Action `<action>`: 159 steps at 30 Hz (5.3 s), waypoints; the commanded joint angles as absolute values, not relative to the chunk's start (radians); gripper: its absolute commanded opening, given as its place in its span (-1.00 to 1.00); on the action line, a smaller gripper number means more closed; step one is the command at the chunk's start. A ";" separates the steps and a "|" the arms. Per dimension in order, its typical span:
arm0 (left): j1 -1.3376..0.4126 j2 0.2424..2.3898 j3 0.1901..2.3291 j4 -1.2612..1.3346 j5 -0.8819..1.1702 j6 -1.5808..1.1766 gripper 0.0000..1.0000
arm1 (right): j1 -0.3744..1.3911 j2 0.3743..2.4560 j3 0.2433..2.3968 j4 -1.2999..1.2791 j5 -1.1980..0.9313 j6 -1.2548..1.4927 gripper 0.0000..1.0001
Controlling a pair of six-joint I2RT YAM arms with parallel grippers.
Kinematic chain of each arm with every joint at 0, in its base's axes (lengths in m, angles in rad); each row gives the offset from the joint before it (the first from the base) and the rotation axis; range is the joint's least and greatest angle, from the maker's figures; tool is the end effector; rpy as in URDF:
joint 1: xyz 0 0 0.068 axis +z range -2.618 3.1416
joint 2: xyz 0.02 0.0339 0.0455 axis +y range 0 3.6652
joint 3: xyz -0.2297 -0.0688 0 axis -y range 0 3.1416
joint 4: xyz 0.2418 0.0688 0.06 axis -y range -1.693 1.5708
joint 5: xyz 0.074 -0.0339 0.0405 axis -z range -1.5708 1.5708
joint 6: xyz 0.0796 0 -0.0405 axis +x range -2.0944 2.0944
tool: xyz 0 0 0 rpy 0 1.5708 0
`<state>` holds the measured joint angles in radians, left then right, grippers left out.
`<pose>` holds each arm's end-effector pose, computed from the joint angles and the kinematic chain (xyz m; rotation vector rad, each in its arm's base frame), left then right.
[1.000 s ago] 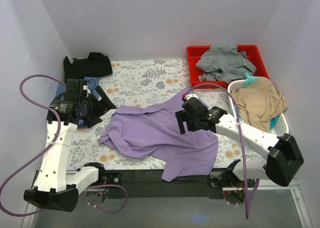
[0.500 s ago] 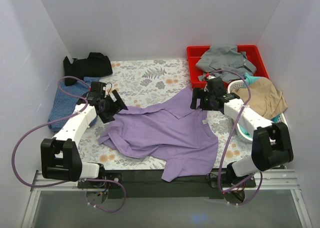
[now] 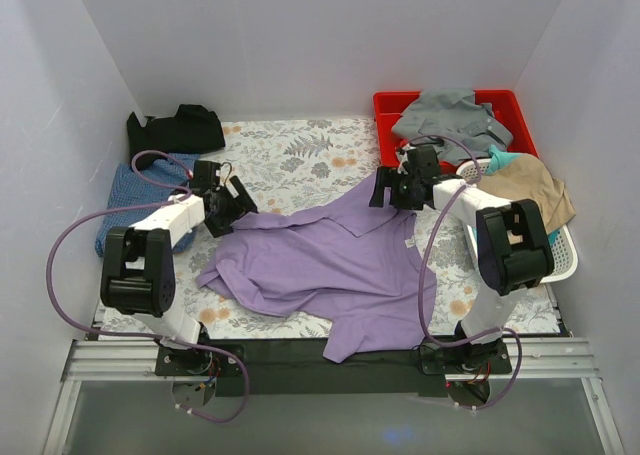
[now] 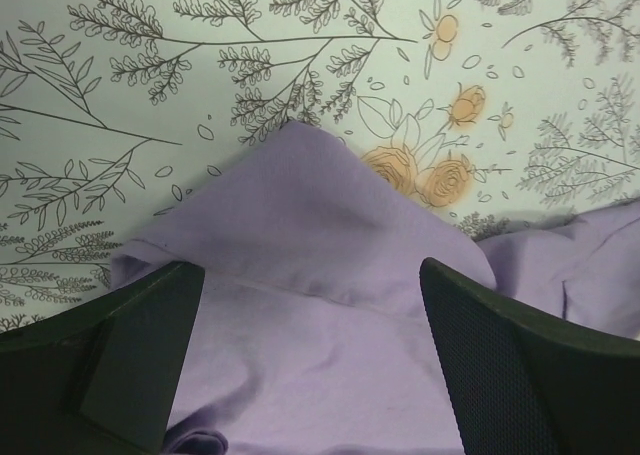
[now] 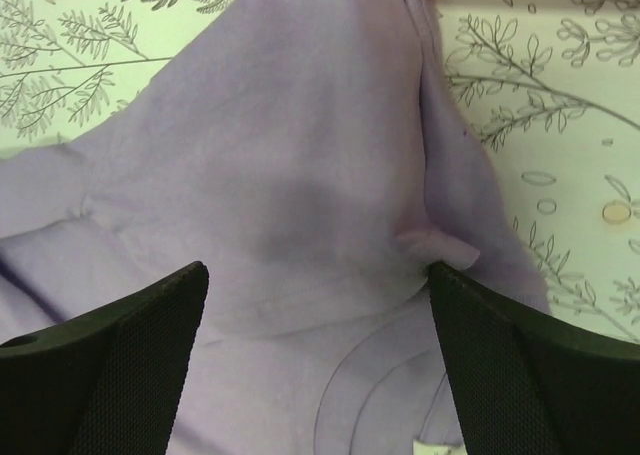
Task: Fold and stack the t-shirts
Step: Flatten the tshirt out
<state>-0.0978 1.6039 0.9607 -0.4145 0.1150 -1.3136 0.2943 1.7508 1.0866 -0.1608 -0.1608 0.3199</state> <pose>0.3297 -0.0415 0.1127 -1.5443 2.2926 -0.5913 0.3715 0.1259 0.1256 -0.0456 2.4364 0.4751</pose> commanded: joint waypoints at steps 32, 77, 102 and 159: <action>-0.080 1.583 1.197 -0.562 -0.002 -1.170 0.54 | 0.196 1.651 1.046 -0.282 0.393 0.239 -0.74; -0.080 1.873 1.197 -0.426 0.347 -1.135 0.58 | 0.149 1.772 1.135 -0.282 0.230 0.183 0.17; -0.080 1.666 1.341 -0.550 0.270 -1.120 -1.00 | 0.147 1.477 1.094 -0.255 0.049 0.155 -0.97; -0.080 1.924 1.394 -0.315 0.291 -1.216 -0.05 | 0.146 1.568 1.101 -0.247 -0.120 0.143 -0.97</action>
<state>-0.0807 1.9079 1.3617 -0.3565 0.2970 -1.2053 0.1505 1.5578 1.0870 -0.2817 -0.1020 0.1532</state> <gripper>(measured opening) 0.476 0.022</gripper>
